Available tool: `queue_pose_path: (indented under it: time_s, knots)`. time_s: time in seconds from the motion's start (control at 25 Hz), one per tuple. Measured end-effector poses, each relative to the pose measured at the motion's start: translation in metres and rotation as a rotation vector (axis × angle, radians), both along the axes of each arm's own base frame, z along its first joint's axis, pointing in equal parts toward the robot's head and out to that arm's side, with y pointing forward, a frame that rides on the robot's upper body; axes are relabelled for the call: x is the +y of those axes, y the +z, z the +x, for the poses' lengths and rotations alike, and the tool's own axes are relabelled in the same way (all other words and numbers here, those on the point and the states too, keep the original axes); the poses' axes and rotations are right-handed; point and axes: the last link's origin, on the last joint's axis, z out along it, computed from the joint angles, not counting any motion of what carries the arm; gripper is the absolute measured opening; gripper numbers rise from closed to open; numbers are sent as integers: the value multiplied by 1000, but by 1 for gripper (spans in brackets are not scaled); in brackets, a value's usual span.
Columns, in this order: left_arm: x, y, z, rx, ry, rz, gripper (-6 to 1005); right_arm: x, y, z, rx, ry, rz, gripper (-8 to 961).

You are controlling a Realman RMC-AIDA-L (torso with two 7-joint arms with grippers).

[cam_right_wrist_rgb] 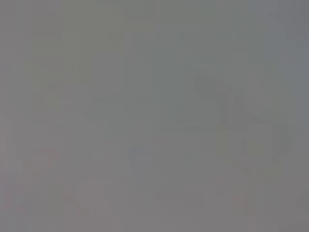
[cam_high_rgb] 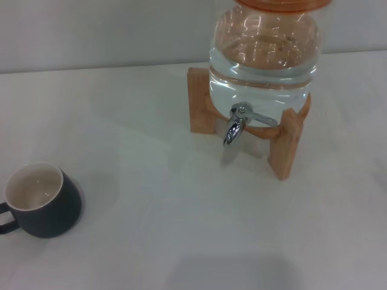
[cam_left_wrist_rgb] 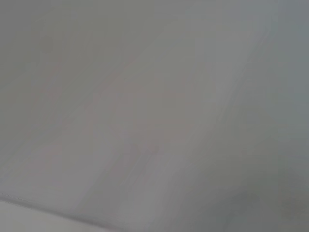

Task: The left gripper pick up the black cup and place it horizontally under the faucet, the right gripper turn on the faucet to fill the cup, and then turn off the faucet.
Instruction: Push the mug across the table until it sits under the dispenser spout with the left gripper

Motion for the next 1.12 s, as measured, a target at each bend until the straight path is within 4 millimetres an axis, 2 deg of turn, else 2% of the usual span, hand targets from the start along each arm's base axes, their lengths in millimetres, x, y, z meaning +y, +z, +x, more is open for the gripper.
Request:
queue_pose_path:
  time_s: [0.16, 0.32, 0.52, 1.12]
  knots:
    - [-13, -10, -4, 6, 29, -46, 830, 9, 5, -3, -16, 19, 3, 810]
    - [-17, -19, -10, 9, 70, -72, 823, 16, 8, -6, -29, 36, 6, 810]
    - [-12, -30, -10, 30, 70, -107, 814, 22, 8, -9, -32, 50, 3, 810]
    - [7, -50, -11, 94, 81, -219, 787, 23, 8, -9, -30, 51, 7, 809]
